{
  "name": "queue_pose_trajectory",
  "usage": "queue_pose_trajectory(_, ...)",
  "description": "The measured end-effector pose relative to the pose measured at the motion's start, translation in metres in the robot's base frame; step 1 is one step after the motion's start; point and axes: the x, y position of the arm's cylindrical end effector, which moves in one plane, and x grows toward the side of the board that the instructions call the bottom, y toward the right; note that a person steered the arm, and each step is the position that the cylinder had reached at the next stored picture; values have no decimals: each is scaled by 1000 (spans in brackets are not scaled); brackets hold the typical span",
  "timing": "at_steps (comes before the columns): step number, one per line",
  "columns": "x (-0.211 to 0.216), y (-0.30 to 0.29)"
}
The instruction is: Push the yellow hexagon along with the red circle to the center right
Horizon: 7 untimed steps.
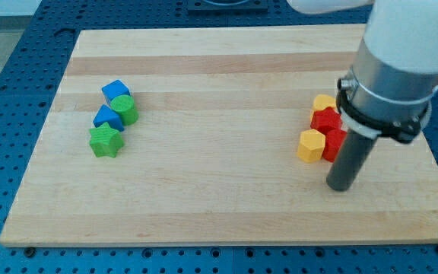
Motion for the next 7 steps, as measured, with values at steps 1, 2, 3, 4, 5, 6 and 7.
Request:
queue_pose_trajectory(1,-24,0)
queue_pose_trajectory(2,-54,0)
queue_pose_trajectory(3,-53,0)
queue_pose_trajectory(4,-3,-7)
queue_pose_trajectory(5,19,-27)
queue_pose_trajectory(6,12,-80)
queue_pose_trajectory(7,-3,-107)
